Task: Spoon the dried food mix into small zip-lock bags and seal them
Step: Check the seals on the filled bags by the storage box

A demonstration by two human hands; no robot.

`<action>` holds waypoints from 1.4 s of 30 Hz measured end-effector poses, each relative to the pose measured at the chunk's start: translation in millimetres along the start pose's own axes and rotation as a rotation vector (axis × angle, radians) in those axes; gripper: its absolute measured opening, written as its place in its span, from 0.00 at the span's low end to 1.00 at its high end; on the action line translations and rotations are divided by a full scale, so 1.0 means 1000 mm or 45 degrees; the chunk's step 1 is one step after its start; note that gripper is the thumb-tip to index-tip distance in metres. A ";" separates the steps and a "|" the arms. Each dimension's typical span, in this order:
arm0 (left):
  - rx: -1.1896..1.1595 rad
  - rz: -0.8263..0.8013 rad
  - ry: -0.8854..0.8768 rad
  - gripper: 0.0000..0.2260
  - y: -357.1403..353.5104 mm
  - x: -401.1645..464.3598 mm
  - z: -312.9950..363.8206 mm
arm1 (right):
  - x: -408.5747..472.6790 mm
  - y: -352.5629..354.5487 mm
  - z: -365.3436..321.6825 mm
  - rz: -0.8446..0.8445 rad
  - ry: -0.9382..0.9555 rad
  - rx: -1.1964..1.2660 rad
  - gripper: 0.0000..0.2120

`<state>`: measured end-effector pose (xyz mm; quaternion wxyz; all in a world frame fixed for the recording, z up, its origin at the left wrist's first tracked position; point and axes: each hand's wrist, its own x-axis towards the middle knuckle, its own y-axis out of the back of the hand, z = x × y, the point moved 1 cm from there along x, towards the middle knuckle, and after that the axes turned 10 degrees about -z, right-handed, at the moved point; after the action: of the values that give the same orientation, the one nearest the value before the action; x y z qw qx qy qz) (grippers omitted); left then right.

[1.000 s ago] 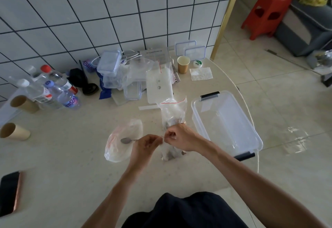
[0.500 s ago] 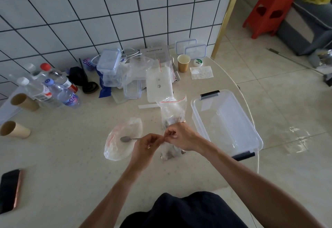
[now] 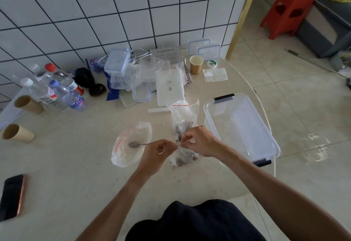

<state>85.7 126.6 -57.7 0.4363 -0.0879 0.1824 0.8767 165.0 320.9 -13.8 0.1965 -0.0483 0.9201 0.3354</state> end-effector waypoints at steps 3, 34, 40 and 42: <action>0.031 0.033 0.007 0.02 0.003 0.003 -0.001 | -0.001 0.003 0.005 0.020 -0.016 -0.001 0.06; 0.363 -0.269 -0.067 0.05 -0.008 0.034 0.024 | -0.017 0.001 0.039 0.071 -0.078 0.439 0.05; 0.397 -0.236 -0.126 0.06 -0.015 0.029 0.026 | -0.020 0.000 0.033 0.078 -0.041 0.412 0.03; 0.437 -0.216 -0.155 0.07 -0.017 0.026 0.028 | -0.021 -0.001 0.032 0.100 -0.036 0.384 0.04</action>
<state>83.4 166.0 -44.7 0.5275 0.0257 0.2943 0.7965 195.2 339.2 -28.4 0.2012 0.0225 0.9584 0.2013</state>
